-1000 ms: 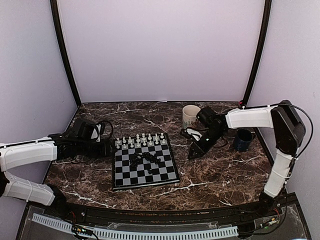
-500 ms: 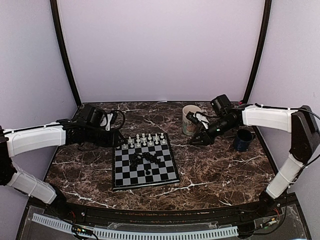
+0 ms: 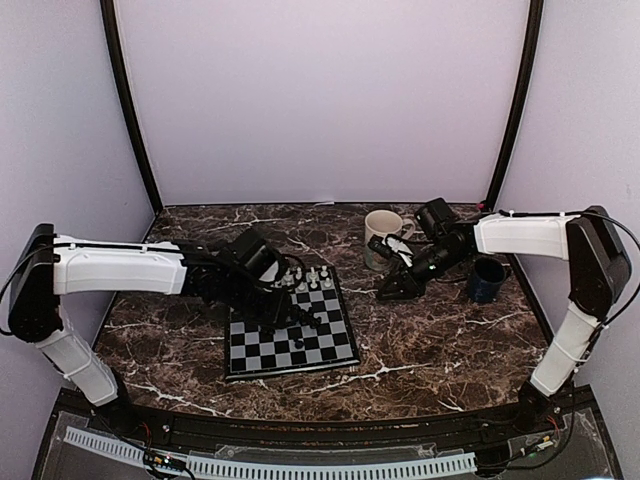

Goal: Set up the chess pieces on the board
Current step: Pick up the bishop from the chessboard.

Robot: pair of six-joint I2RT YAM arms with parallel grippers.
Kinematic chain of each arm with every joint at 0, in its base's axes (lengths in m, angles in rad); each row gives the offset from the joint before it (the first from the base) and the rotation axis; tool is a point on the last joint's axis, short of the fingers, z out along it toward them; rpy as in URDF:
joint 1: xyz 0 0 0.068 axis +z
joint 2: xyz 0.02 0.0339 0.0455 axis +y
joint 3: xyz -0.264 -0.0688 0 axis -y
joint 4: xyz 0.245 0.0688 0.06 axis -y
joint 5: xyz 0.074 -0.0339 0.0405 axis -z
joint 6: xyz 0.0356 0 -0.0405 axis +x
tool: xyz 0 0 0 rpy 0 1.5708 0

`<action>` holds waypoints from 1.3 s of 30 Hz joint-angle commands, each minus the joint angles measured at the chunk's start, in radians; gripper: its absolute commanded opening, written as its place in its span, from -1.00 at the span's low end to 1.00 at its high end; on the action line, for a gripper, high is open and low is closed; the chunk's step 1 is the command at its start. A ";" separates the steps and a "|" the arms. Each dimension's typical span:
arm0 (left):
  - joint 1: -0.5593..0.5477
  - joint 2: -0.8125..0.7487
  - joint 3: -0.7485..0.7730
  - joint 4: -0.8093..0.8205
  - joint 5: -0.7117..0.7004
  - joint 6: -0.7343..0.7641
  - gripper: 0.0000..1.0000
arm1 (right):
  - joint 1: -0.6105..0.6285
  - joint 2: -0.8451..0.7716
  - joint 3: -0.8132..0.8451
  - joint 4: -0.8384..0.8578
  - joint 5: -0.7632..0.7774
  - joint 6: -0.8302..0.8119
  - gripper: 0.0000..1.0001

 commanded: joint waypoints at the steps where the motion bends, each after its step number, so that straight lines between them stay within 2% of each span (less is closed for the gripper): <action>1: -0.073 0.116 0.138 -0.162 -0.132 -0.078 -0.01 | 0.003 -0.006 -0.002 0.009 -0.007 -0.014 -0.50; 10: -0.121 0.284 0.294 -0.282 -0.202 -0.114 0.03 | 0.003 -0.024 -0.017 0.009 -0.007 -0.023 -0.50; 27: -0.129 0.332 0.307 -0.300 -0.202 -0.103 0.02 | 0.003 0.008 -0.012 -0.007 -0.008 -0.041 -0.50; 39: -0.136 0.332 0.304 -0.298 -0.161 0.053 -0.05 | 0.009 0.027 -0.004 -0.019 -0.008 -0.043 -0.51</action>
